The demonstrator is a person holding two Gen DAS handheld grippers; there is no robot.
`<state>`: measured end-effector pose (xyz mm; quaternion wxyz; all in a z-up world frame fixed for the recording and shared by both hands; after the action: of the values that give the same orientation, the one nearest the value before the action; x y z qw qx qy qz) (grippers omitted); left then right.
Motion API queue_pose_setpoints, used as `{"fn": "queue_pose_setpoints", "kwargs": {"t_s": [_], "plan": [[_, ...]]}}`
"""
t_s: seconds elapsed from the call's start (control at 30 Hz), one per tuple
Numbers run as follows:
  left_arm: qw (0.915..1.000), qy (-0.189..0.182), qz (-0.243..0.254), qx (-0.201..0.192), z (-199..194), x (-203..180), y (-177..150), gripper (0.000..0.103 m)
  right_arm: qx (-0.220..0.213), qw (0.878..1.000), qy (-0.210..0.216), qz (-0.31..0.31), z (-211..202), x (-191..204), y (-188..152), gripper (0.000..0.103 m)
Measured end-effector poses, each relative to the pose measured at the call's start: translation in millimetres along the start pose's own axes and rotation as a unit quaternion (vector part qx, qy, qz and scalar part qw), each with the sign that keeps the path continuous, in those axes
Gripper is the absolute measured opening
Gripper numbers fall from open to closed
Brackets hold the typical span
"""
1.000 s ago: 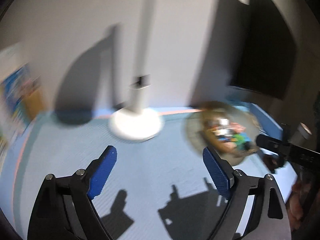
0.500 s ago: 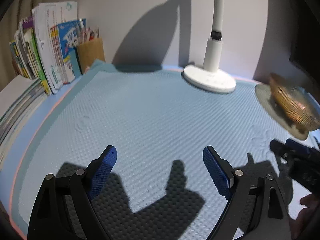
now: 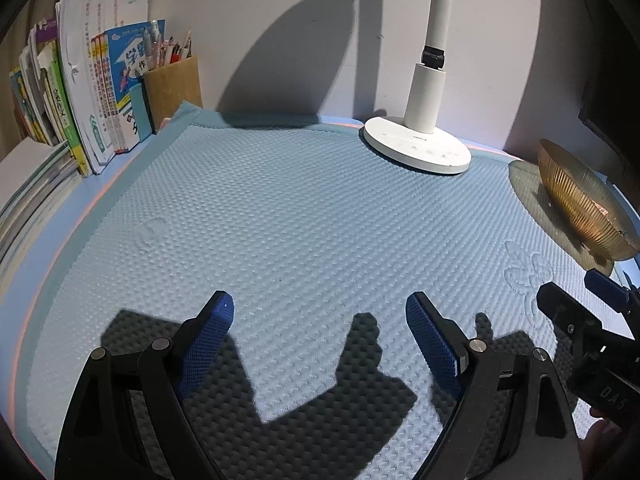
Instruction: Organize rigid objects
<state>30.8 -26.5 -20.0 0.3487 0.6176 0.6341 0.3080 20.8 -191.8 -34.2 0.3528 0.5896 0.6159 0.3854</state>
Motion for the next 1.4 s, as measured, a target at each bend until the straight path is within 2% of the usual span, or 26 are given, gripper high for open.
{"fn": "queue_pose_setpoints", "kwargs": {"t_s": [0.43,0.9,1.4], "plan": [[0.9995,-0.005,-0.026,0.015,4.0,8.7,-2.6,0.087,0.006,1.0,-0.009,-0.004,1.2,1.1,-2.2,0.09],[0.9998,0.007,-0.019,0.007,1.4,8.4,-0.9,0.087,0.01,1.0,-0.004,0.001,3.5,-1.5,-3.0,0.096],[0.9997,0.023,-0.006,0.009,1.3,6.6,-1.5,0.087,0.021,1.0,0.001,0.021,7.3,-7.3,-3.8,0.096]]}}
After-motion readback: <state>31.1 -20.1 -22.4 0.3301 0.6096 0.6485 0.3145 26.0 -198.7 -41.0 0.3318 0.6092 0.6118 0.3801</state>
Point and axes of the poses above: each gripper's, at about its wrist camera, not at the fingertips, and z roughly the way its jaws point, x to its left, y to its top, the point moved 6 cm from there along z, roughly the way its jaws point, and after that the axes turned 11 degrees about -x, right-handed, at the moved point
